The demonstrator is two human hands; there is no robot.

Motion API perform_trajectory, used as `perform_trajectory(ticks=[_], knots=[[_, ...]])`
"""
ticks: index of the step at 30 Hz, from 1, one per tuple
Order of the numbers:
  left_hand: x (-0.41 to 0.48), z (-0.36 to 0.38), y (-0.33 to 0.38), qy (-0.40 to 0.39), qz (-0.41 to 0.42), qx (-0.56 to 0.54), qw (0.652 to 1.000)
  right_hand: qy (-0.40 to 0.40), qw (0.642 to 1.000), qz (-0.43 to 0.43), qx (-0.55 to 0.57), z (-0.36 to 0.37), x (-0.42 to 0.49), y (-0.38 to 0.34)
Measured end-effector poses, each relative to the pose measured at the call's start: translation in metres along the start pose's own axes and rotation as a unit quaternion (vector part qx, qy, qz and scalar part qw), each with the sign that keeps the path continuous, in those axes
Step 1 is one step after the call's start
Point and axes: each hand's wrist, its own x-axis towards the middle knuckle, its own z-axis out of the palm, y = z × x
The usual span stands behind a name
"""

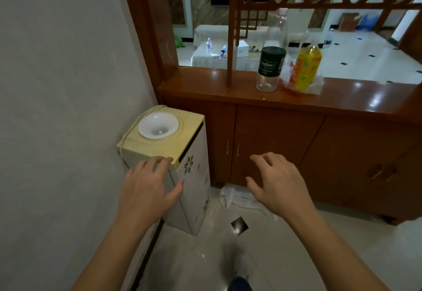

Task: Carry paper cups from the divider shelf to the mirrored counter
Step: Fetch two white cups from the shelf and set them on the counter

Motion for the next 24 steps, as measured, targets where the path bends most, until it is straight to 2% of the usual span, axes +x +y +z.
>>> perform_trajectory(ticks=[12,19,24], knots=[[0.214,0.035,0.012,0.033,-0.057,0.001,0.998,0.008,0.999,-0.047,0.023,0.021,0.232,0.080],[0.279,0.048,-0.005,0.031,-0.099,0.012,0.995,-0.009,0.997,-0.076,0.028,0.036,0.316,0.084],[0.328,0.048,-0.026,0.055,-0.096,0.008,0.994,0.015,0.995,-0.090,0.031,0.031,0.372,0.072]])
